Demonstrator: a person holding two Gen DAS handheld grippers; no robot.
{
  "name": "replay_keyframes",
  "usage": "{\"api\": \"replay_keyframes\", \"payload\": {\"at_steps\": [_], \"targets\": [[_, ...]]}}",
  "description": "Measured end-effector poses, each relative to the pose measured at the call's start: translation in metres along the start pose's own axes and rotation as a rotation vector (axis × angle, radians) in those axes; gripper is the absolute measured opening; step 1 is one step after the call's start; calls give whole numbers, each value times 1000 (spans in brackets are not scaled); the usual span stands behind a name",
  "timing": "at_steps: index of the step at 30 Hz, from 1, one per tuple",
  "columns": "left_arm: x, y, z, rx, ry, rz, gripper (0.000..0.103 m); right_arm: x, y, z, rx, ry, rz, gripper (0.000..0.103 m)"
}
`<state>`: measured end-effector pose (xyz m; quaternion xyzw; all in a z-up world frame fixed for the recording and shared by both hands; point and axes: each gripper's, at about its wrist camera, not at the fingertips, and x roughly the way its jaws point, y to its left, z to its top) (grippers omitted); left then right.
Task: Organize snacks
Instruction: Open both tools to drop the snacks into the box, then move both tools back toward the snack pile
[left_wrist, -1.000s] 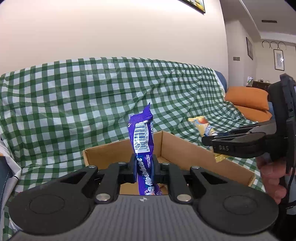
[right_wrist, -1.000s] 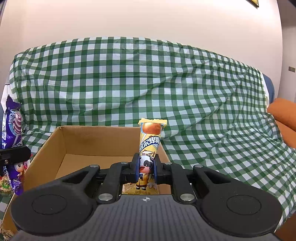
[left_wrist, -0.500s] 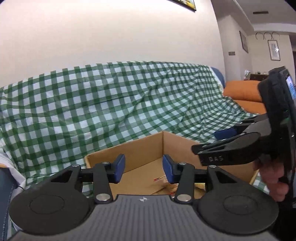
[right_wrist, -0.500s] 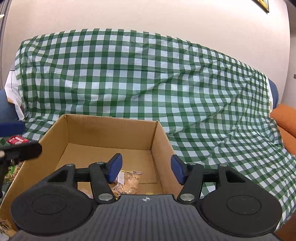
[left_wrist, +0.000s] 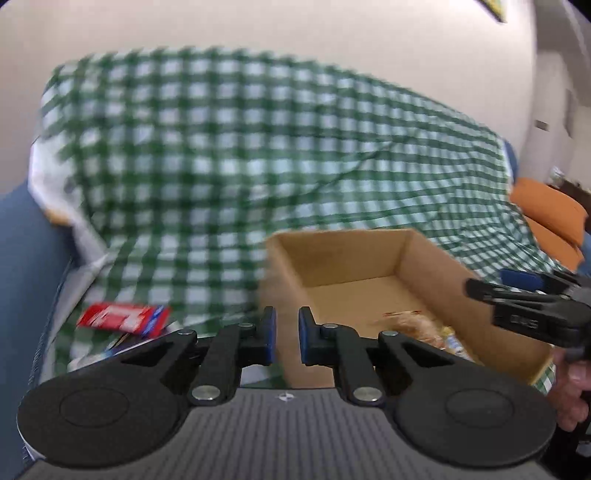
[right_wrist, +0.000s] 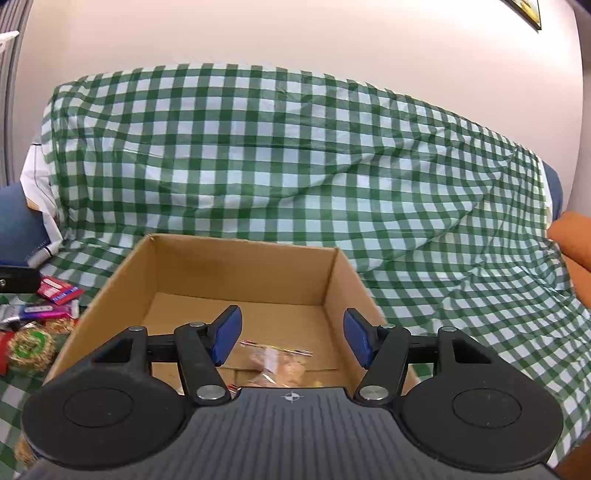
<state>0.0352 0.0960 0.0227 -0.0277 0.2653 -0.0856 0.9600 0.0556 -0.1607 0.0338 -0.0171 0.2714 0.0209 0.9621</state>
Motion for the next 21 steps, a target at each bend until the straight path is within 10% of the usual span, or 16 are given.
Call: {"api": "replay_keyframes", "payload": {"at_steps": [8,14,21], "targets": [[21,115,3,-178,253,85,14,-11,25,10,60,-81,77,58],[31,200,-28,-637,400,127,14,-14,53,12,43,-90,192,54],[59,196,-30,-584,500,218,17,-16,77,16,13,-69,327,54]]}}
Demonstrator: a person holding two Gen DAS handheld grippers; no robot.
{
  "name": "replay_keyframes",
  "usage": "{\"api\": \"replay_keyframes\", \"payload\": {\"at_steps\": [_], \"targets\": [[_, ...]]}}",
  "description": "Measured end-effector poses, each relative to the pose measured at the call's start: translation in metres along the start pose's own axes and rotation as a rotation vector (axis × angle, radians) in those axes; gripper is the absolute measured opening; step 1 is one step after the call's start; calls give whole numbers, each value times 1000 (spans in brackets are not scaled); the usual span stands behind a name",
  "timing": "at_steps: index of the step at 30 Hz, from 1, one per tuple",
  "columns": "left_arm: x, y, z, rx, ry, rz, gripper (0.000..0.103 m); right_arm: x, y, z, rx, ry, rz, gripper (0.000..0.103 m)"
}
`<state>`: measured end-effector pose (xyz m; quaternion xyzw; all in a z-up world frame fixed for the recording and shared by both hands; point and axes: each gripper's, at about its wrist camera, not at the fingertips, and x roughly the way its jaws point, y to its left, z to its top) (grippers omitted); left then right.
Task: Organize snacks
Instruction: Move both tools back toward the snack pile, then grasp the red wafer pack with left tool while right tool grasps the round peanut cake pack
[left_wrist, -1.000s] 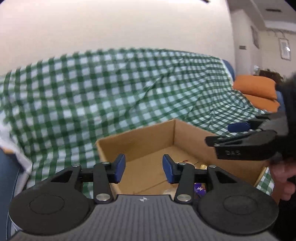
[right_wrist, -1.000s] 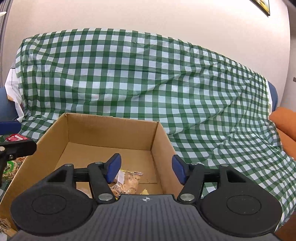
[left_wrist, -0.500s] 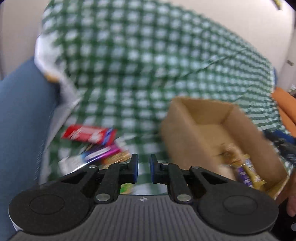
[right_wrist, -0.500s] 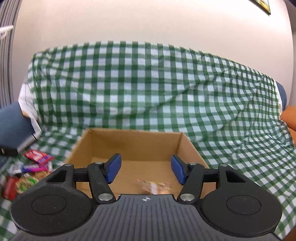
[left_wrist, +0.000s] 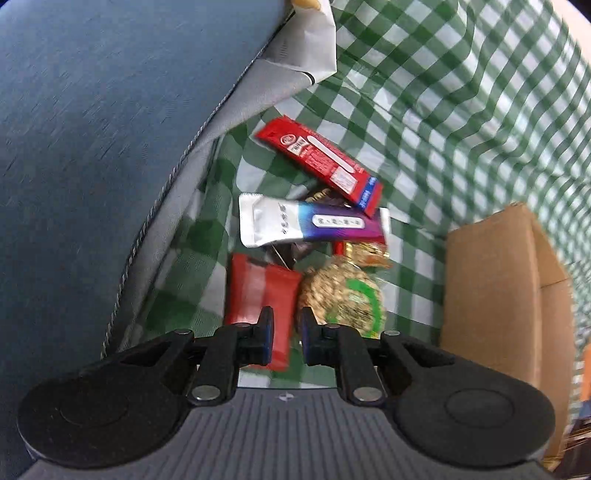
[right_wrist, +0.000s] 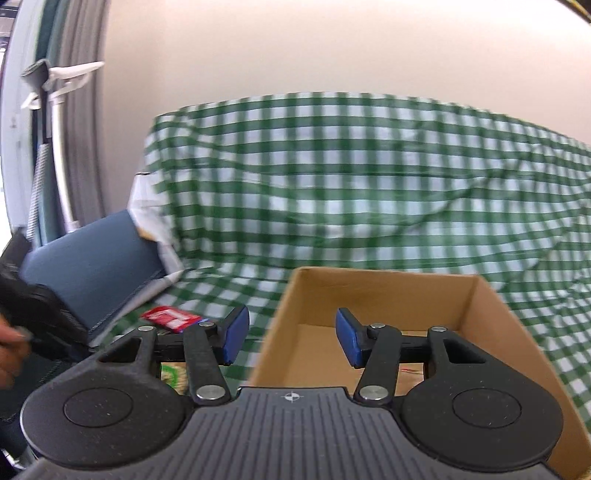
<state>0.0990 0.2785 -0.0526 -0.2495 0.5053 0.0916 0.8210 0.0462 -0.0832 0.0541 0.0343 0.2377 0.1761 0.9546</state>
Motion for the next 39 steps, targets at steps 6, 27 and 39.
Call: {"api": "replay_keyframes", "payload": {"at_steps": [6,27,39], "targets": [[20,-8,3,31,46,93,52,5,10,1,14,45,85,55],[28,14,0,-45,105,112,40,30,76,0,-57,125,233,71],[23,22,2,-101,107,81,32,105,126,-27,-96,252,177,87]]}}
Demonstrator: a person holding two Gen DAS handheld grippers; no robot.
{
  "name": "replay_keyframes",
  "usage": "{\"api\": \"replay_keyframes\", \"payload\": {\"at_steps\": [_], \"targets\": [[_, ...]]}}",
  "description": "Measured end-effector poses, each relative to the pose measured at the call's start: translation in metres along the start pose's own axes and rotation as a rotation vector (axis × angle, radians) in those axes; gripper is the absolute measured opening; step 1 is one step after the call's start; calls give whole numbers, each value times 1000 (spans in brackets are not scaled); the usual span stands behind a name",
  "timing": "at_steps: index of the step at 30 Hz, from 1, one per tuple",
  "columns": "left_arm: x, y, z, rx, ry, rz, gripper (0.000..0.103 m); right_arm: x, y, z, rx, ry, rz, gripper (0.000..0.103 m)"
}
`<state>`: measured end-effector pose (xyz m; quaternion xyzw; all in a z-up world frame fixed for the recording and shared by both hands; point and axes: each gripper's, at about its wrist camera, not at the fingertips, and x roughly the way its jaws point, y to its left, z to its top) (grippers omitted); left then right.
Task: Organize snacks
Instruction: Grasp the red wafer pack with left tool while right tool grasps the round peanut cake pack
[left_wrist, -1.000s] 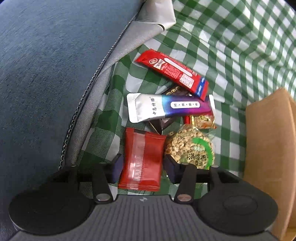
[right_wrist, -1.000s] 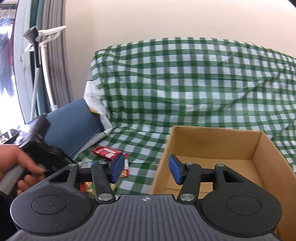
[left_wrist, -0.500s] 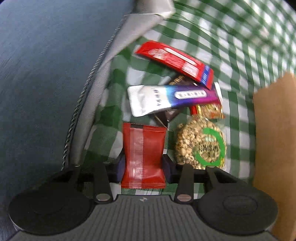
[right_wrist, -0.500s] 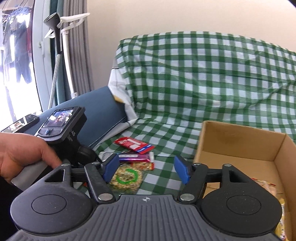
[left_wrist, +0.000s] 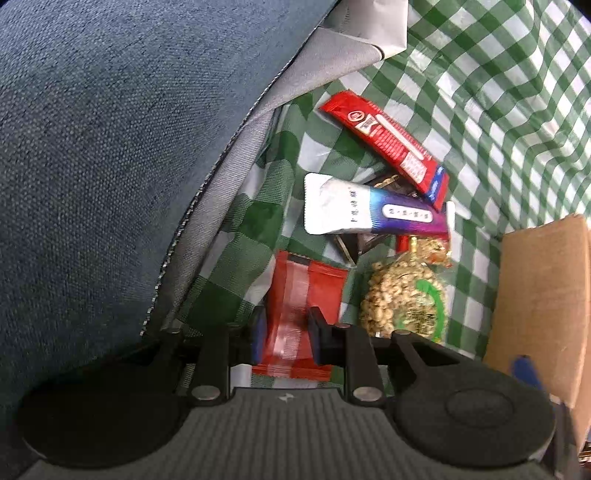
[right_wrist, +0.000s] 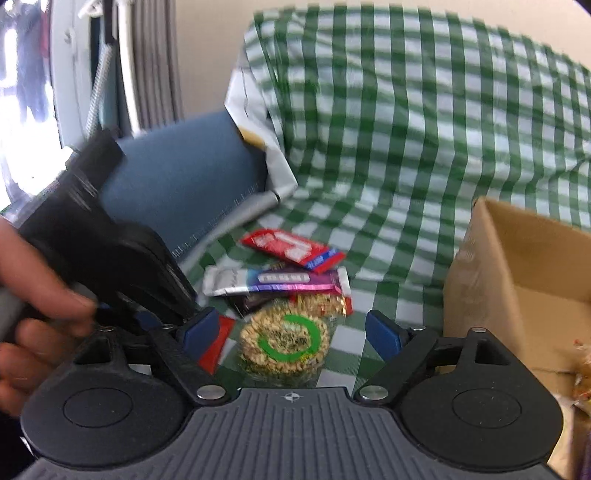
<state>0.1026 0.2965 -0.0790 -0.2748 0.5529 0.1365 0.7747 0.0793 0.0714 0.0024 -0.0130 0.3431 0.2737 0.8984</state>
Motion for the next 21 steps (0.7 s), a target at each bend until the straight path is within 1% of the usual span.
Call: {"api": "replay_keyframes", "payload": {"at_steps": [2,5,9,11,13,15,16,17,18,21], "targets": [[-1,1,0,-5,0,-13,36,16,-2,-2,13,35,-7,89],[-1,0,1,-2,0,-13,38,38,-4,-4,39,75,-17,92],[-2,-1,3,-5,-16,-25,38,65,-3,-9,82,116,-7,94],[-4,-1,3,-14,-28,-41,38,78,-1,-12,88,139,-3,94],[-5,-2,4,-8,-33,-42,38,86,0,-14,88,153,-9,94],[-5,-5,5,2,-35,-45,38,89,0,-15,88,159,-9,92],[-5,-7,5,11,-38,-46,38,88,0,-15,83,160,-7,84],[-5,-9,6,20,-43,-43,39,86,0,-14,73,160,-8,82],[-6,-12,6,32,-51,-37,40,84,1,-14,57,156,-17,81],[-7,-18,6,67,-63,-28,47,74,-1,-13,44,136,-37,81]]}}
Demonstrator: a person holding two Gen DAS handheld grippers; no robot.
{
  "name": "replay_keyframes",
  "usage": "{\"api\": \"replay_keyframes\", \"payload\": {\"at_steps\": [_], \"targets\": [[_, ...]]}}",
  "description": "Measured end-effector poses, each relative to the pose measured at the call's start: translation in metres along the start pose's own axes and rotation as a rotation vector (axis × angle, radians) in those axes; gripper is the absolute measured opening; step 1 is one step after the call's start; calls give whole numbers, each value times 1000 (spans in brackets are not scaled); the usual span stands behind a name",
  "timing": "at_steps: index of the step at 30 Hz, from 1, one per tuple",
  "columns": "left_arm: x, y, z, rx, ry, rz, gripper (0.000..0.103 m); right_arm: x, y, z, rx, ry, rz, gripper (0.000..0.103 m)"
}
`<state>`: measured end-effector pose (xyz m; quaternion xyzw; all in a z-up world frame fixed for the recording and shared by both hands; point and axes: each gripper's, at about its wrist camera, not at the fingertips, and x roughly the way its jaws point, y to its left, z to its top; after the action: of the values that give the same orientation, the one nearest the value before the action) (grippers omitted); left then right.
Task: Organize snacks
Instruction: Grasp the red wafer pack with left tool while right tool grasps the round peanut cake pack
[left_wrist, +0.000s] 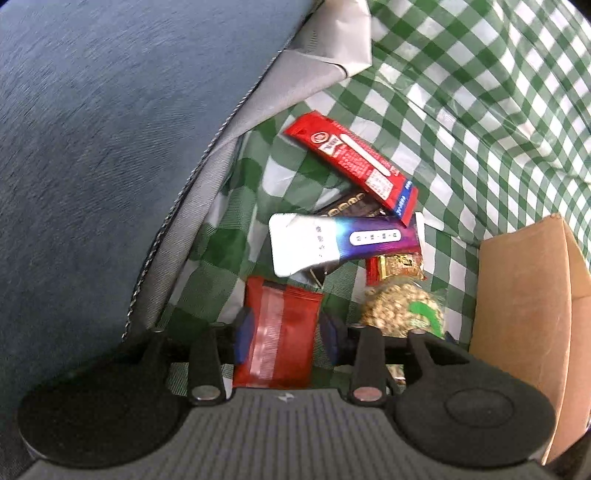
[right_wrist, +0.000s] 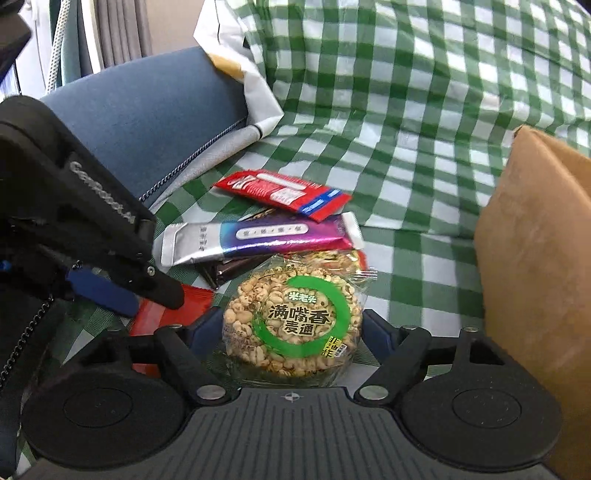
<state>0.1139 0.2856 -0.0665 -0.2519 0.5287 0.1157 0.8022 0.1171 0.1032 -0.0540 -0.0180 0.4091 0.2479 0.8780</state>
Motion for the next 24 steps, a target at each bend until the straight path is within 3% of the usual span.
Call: {"api": "replay_keyframes", "payload": {"at_steps": [3,10,13,16,24], "targets": [[5,-8,-2,52,22,11,59,-8,-4,-1,10,4,-42,81],[23,-35,-12,250,60,121,64,-26,-8,-9,8,62,-80,81],[28,-41,-19,324,61,158,64,-25,-9,-17,21,89,-79,81],[29,-43,-23,368,42,191,53,-32,-9,-22,15,95,-71,81],[8,-34,-26,327,5,152,47,-55,-9,-35,26,126,-23,81]]}}
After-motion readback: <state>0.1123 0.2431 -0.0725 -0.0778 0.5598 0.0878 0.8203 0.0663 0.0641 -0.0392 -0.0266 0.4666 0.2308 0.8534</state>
